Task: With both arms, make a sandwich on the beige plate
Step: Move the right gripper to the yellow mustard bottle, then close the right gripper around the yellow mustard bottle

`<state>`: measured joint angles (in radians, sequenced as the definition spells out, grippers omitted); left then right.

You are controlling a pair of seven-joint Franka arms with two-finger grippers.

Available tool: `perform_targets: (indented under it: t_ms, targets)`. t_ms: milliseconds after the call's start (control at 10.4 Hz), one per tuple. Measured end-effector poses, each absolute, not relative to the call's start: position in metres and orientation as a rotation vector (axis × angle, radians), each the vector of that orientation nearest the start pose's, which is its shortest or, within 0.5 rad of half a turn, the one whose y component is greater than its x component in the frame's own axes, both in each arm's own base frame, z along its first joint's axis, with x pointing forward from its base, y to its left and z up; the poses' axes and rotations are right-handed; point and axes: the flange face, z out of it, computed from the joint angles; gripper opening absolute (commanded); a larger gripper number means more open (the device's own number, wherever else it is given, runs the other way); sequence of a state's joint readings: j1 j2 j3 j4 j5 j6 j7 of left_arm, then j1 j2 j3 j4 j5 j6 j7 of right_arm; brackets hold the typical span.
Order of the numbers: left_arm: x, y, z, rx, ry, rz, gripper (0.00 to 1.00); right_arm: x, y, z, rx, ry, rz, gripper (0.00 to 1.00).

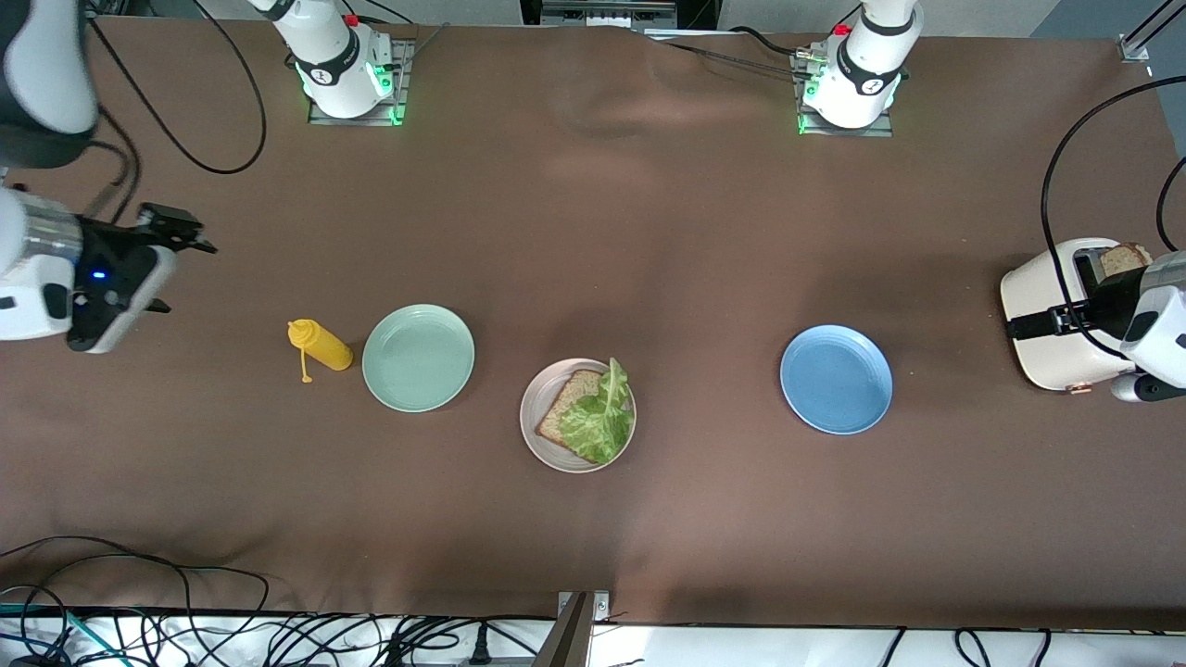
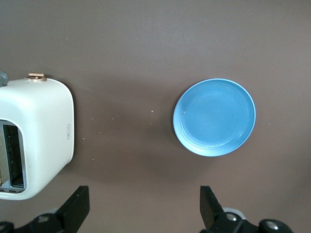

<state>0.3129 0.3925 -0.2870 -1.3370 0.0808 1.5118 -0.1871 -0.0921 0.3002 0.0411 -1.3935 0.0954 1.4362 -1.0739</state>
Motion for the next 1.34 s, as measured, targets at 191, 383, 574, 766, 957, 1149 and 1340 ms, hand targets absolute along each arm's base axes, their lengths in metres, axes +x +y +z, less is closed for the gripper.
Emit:
perform_targets:
  t_ms: [191,383,574,766,957,1149,1340]
  targets:
    - [0.648,0.058,0.498,-3.119,-0.344,0.322,1.00,0.610,-0.103,0.488,-2.325,-1.549,0.146,1.00]
    - [0.648,0.058,0.498,-3.119,-0.344,0.323,1.00,0.603,-0.160,0.443,-2.130,-1.598,0.002,1.00]
    - [0.648,0.058,0.497,-3.119,-0.344,0.324,1.00,0.604,-0.195,0.364,-1.940,-1.591,-0.137,1.00]
    - [0.648,0.058,0.497,-3.119,-0.344,0.325,1.00,0.605,-0.208,0.290,-1.795,-1.580,-0.274,1.00]
    - [0.648,0.057,0.496,-3.120,-0.343,0.326,1.00,0.607,-0.198,0.233,-1.668,-1.550,-0.404,1.00]
    - [0.649,0.056,0.493,-3.120,-0.339,0.334,1.00,0.608,-0.186,0.197,-1.591,-1.519,-0.501,1.00]
    - [0.650,0.057,0.492,-3.120,-0.340,0.338,1.00,0.612,-0.164,0.168,-1.510,-1.498,-0.613,1.00]
